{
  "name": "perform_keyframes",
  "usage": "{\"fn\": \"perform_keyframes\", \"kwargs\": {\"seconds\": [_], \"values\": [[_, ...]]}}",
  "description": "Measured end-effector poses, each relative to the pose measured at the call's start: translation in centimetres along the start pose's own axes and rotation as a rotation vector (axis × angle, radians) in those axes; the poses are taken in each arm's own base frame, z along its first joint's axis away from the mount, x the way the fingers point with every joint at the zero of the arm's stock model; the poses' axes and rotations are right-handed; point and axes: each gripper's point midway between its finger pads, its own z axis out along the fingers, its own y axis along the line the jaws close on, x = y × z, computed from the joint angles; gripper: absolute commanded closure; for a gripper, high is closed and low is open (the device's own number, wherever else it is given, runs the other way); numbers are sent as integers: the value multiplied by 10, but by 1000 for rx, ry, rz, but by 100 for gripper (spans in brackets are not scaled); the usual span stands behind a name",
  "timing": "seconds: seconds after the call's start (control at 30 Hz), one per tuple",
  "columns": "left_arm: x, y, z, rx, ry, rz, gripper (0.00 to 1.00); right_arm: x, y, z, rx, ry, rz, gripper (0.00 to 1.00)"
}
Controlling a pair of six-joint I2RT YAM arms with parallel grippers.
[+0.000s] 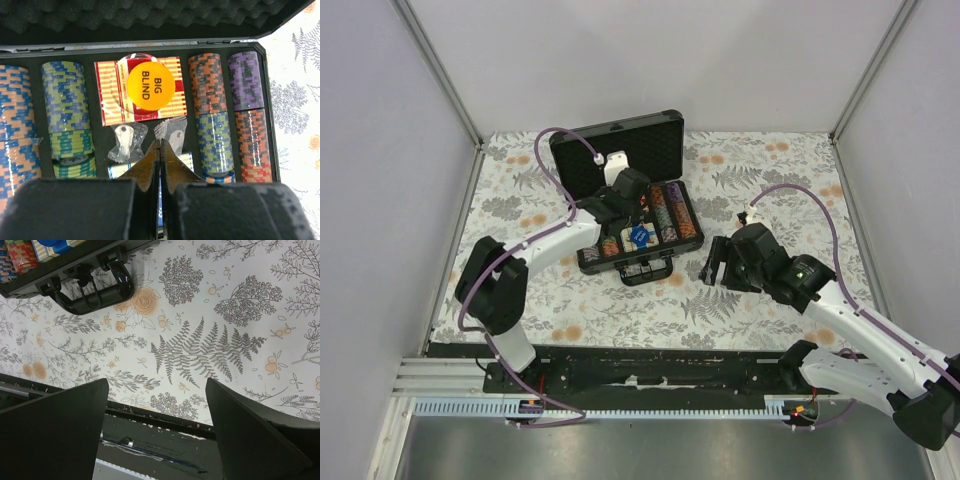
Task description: Pack up texas hold em set
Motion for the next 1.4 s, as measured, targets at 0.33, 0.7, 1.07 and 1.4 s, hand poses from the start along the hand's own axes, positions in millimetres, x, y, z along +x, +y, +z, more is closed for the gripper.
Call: {"fn": "perform_keyframes", "kwargs": {"seconds": [0.33, 0.7, 1.07, 1.4], "values": [[6, -4, 25, 3, -18, 31, 98, 3, -4, -1, 16, 12, -4, 13], [15, -4, 37, -12, -6, 54, 73, 5, -7, -5, 22, 14, -11, 13], [1, -6, 25, -4, -15, 64, 55, 4, -9, -17, 2, -9, -7, 13], [-79, -19, -43, 125, -182, 185, 36, 3, -10, -24, -12, -22, -4, 13]]}}
